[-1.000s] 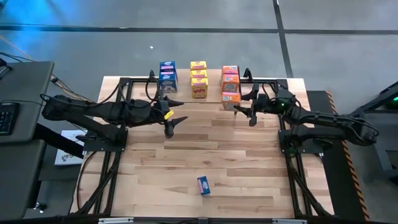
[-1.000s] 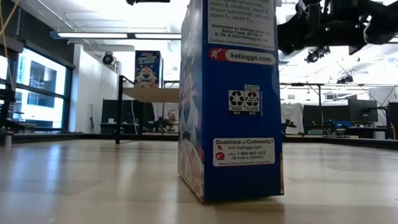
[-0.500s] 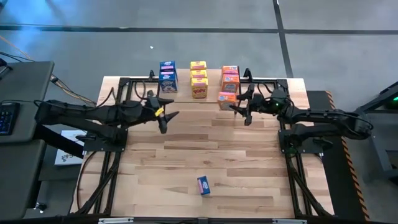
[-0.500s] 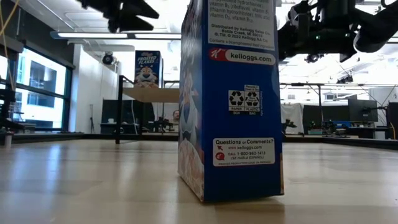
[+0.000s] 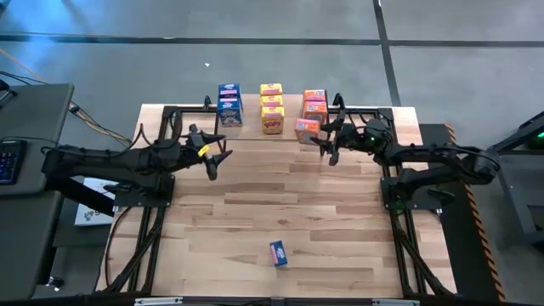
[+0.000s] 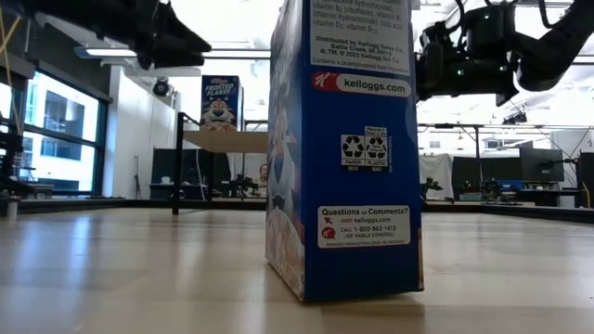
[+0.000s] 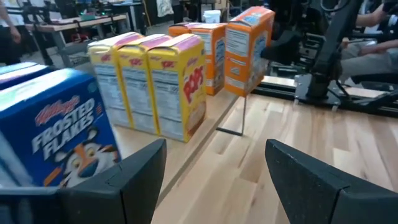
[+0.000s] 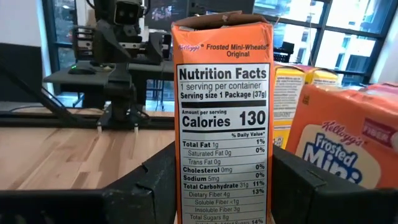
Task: Stack cereal on shelf
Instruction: Put the orange cereal box on the shelf
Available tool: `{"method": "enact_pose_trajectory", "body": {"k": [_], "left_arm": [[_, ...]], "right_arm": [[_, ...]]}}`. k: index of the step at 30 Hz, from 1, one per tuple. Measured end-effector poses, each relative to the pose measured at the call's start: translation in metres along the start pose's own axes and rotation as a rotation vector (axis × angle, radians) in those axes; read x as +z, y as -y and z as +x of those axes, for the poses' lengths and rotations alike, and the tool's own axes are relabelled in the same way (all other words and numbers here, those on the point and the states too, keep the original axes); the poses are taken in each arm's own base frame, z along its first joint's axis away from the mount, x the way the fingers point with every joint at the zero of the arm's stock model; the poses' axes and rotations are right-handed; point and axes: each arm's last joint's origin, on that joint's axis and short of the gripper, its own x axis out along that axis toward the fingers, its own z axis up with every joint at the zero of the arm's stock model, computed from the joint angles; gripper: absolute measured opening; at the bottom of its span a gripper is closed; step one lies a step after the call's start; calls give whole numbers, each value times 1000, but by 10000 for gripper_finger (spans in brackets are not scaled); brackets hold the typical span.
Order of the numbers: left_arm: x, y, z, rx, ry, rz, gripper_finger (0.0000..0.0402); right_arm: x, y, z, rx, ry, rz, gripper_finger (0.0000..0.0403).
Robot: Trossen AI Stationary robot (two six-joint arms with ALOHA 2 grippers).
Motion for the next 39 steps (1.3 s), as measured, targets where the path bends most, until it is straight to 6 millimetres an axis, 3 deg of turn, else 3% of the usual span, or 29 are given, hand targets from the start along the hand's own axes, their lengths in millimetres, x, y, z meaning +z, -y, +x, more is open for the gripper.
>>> {"method": "enact_pose_trajectory", "body": {"k": [10, 39], "left_arm": [[-19, -12, -8, 43, 12, 11, 264], [-19, -12, -8, 43, 12, 12, 264]], "right_arm": [[-4, 5, 0, -20, -17, -16, 185], [-9, 15, -4, -77, -63, 66, 185]]}}
